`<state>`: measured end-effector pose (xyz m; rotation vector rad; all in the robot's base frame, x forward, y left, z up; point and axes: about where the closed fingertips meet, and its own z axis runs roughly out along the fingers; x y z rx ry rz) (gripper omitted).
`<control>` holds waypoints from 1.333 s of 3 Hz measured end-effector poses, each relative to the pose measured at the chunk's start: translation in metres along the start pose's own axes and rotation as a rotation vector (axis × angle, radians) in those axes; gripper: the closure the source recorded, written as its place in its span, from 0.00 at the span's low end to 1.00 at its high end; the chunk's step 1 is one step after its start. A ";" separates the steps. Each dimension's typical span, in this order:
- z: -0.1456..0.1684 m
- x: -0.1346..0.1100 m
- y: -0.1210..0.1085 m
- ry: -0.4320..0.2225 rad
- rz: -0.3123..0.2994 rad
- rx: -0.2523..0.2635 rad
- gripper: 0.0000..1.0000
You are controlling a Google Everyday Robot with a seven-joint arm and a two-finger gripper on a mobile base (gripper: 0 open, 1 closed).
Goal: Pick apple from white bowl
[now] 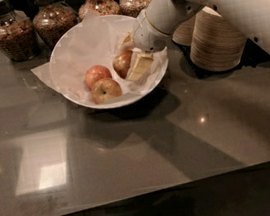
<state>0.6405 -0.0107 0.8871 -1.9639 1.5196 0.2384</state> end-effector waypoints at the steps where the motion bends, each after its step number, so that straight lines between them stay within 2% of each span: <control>1: -0.028 -0.015 0.001 -0.107 0.008 0.068 1.00; 2: -0.052 -0.028 0.006 -0.200 0.029 0.105 1.00; 3: -0.080 -0.057 0.020 -0.340 0.078 0.106 1.00; 4: -0.109 -0.123 0.042 -0.446 0.083 0.096 1.00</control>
Offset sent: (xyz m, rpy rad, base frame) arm -0.0569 -0.0204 0.0926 0.4107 -0.0151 -0.0133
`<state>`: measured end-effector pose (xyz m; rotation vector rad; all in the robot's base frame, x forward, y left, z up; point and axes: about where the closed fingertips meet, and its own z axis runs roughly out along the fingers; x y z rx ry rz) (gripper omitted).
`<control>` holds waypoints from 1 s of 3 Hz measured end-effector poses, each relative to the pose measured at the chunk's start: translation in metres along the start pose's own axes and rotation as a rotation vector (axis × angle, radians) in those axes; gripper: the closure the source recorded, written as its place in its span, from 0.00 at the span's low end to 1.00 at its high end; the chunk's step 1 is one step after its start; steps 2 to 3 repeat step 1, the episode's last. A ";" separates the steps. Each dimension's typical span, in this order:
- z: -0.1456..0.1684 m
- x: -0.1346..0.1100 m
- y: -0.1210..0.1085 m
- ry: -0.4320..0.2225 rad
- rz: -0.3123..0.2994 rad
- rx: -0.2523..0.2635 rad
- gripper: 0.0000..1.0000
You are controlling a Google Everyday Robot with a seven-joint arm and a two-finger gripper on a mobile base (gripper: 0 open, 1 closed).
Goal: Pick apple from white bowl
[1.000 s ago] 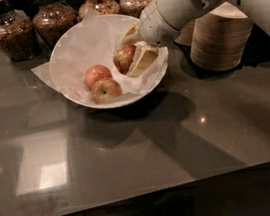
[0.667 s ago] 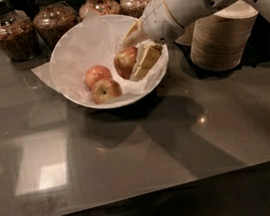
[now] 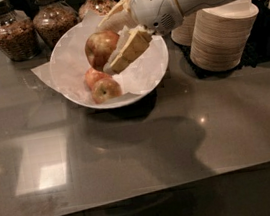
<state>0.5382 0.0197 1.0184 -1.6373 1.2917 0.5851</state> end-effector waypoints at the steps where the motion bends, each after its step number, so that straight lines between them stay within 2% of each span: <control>1: 0.000 0.000 0.000 0.000 0.000 0.000 1.00; 3: 0.000 0.000 0.000 0.000 0.000 0.000 1.00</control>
Offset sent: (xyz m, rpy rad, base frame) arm 0.0000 0.0000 0.0000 0.0000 0.0000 0.0000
